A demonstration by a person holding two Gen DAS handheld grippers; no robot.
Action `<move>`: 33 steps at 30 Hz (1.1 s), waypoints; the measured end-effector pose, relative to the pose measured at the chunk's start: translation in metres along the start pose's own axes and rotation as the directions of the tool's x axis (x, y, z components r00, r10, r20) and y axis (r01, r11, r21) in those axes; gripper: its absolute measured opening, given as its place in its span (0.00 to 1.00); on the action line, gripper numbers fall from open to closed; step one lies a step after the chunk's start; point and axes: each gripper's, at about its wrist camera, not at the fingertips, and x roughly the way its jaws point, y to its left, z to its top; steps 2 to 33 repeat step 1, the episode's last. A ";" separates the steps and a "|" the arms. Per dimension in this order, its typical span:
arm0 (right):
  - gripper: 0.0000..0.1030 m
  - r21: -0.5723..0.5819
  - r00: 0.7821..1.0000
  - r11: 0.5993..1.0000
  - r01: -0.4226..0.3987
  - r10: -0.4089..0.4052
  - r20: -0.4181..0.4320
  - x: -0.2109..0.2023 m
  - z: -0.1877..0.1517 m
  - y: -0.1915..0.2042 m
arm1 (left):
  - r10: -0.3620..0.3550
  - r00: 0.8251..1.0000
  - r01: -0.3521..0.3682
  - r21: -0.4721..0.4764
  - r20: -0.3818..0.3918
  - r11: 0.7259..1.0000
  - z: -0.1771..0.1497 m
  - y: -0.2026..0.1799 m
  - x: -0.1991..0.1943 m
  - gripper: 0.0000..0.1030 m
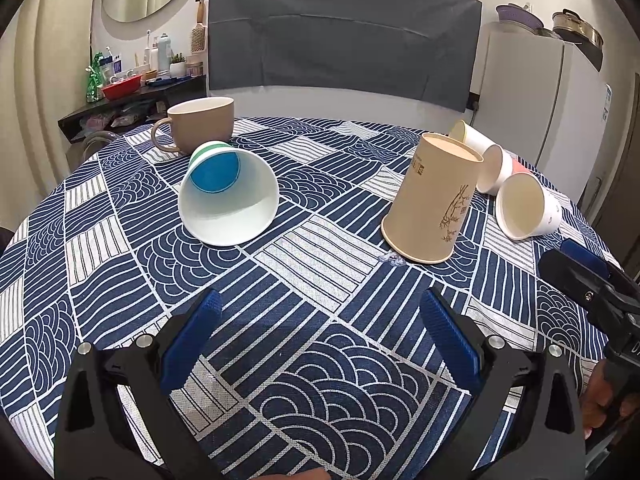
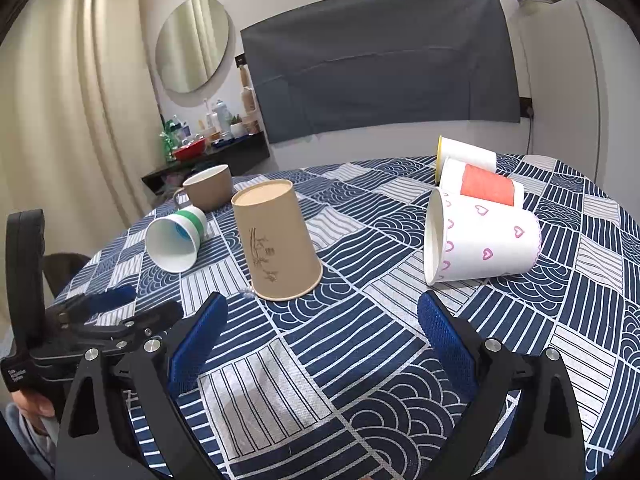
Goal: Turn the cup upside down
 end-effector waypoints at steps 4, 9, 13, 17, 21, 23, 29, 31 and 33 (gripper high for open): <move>0.89 0.000 1.000 1.000 0.000 0.000 0.000 0.000 0.000 0.000 | 0.003 1.000 -0.003 0.001 0.001 1.000 0.000 0.000 0.000 0.94; 0.89 0.000 1.000 1.000 0.000 0.000 0.000 0.000 0.000 0.000 | 0.003 1.000 -0.003 0.001 0.001 1.000 0.000 0.000 0.000 0.94; 0.89 0.000 1.000 1.000 0.000 0.000 0.000 0.000 0.000 0.000 | 0.003 1.000 -0.003 0.001 0.001 1.000 0.000 0.000 0.000 0.94; 0.89 0.000 1.000 1.000 0.000 0.000 0.000 0.000 0.000 0.000 | 0.003 1.000 -0.003 0.001 0.001 1.000 0.000 0.000 0.000 0.94; 0.89 0.000 1.000 1.000 0.000 0.000 0.000 0.000 0.000 0.000 | 0.003 1.000 -0.003 0.001 0.001 1.000 0.000 0.000 0.000 0.94; 0.89 0.000 1.000 1.000 0.000 0.000 0.000 0.000 0.000 0.000 | 0.003 1.000 -0.003 0.001 0.001 1.000 0.000 0.000 0.000 0.94; 0.89 0.000 1.000 1.000 0.000 0.000 0.000 0.000 0.000 0.000 | 0.003 1.000 -0.003 0.001 0.001 1.000 0.000 0.000 0.000 0.94; 0.89 0.000 1.000 1.000 0.000 0.000 0.000 0.000 0.000 0.000 | 0.003 1.000 -0.003 0.001 0.001 1.000 0.000 0.000 0.000 0.94; 0.89 0.000 1.000 1.000 0.000 0.000 0.000 0.000 0.000 0.000 | 0.003 1.000 -0.003 0.001 0.001 1.000 0.000 0.000 0.000 0.94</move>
